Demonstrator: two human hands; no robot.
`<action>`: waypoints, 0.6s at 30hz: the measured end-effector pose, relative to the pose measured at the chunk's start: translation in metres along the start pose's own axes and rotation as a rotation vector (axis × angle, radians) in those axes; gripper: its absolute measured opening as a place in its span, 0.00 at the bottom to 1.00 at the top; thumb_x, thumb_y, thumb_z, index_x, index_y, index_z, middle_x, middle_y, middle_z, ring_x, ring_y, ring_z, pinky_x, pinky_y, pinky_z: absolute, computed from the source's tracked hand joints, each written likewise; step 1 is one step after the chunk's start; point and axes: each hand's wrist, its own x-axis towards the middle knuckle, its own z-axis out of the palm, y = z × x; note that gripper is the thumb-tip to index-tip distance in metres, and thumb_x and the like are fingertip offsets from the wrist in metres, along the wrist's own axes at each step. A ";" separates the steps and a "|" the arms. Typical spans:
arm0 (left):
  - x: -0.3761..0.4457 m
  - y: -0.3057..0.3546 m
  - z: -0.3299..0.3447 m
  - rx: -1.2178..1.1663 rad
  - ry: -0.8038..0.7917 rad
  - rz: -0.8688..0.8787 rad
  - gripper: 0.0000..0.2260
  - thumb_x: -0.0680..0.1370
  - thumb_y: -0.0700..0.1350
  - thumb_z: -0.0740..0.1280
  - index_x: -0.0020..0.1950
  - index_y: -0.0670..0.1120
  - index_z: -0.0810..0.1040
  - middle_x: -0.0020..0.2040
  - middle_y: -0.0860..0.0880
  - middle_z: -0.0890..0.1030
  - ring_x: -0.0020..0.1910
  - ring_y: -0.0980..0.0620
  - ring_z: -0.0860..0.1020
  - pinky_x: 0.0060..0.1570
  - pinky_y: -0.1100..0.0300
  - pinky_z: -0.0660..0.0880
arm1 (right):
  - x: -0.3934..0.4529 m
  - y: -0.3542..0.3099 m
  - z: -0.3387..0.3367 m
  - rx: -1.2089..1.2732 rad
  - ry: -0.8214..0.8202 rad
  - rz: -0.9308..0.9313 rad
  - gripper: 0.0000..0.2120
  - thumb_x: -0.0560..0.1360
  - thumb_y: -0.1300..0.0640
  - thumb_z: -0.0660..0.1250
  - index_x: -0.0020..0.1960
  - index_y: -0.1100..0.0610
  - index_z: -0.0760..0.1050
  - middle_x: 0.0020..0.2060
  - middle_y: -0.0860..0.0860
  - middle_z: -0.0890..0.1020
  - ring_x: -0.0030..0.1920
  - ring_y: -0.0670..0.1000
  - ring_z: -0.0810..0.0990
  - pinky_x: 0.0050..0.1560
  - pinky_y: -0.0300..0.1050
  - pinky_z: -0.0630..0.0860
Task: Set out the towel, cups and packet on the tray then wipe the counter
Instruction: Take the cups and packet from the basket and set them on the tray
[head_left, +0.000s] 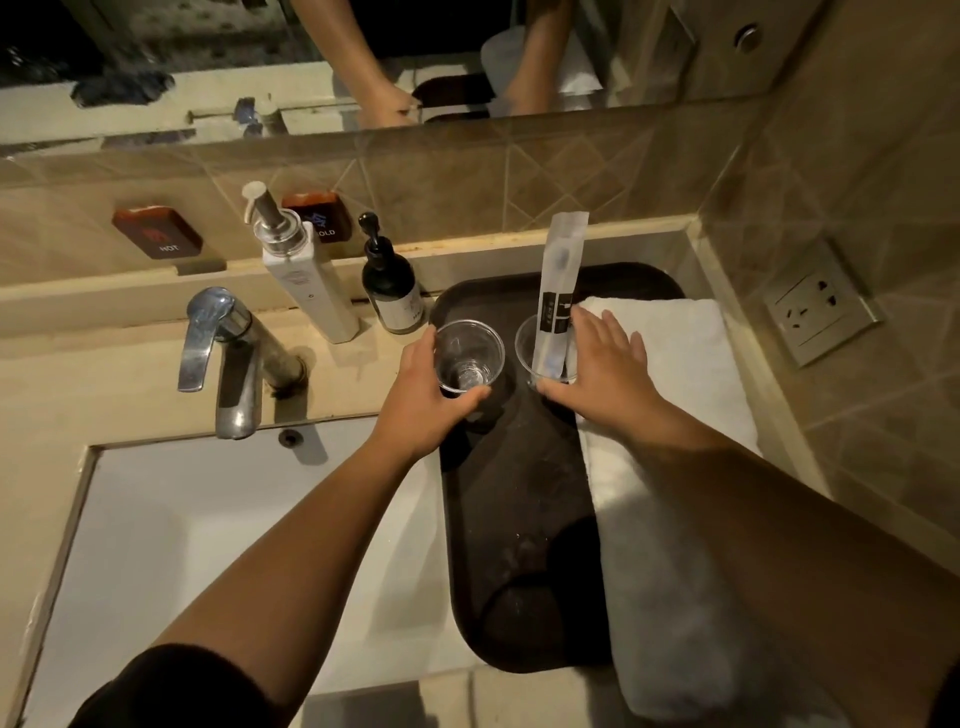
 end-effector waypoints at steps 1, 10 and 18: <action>0.000 0.000 0.000 -0.007 -0.002 0.000 0.42 0.70 0.56 0.76 0.77 0.52 0.56 0.75 0.48 0.65 0.71 0.48 0.67 0.61 0.58 0.66 | 0.000 0.000 -0.001 0.009 -0.008 0.001 0.47 0.67 0.32 0.68 0.77 0.49 0.51 0.77 0.51 0.59 0.78 0.58 0.54 0.74 0.64 0.49; 0.000 -0.002 -0.004 -0.052 -0.023 0.014 0.44 0.67 0.59 0.77 0.76 0.57 0.55 0.74 0.49 0.66 0.70 0.49 0.68 0.62 0.57 0.66 | -0.002 -0.001 -0.008 0.051 -0.046 0.007 0.53 0.64 0.33 0.72 0.78 0.50 0.48 0.78 0.51 0.57 0.78 0.57 0.53 0.74 0.63 0.50; 0.001 -0.002 -0.003 -0.020 -0.013 0.010 0.42 0.70 0.59 0.75 0.77 0.53 0.57 0.74 0.49 0.66 0.71 0.49 0.67 0.63 0.57 0.66 | -0.003 -0.004 -0.021 0.176 -0.091 0.051 0.53 0.63 0.31 0.71 0.78 0.49 0.48 0.78 0.51 0.57 0.77 0.56 0.56 0.75 0.63 0.55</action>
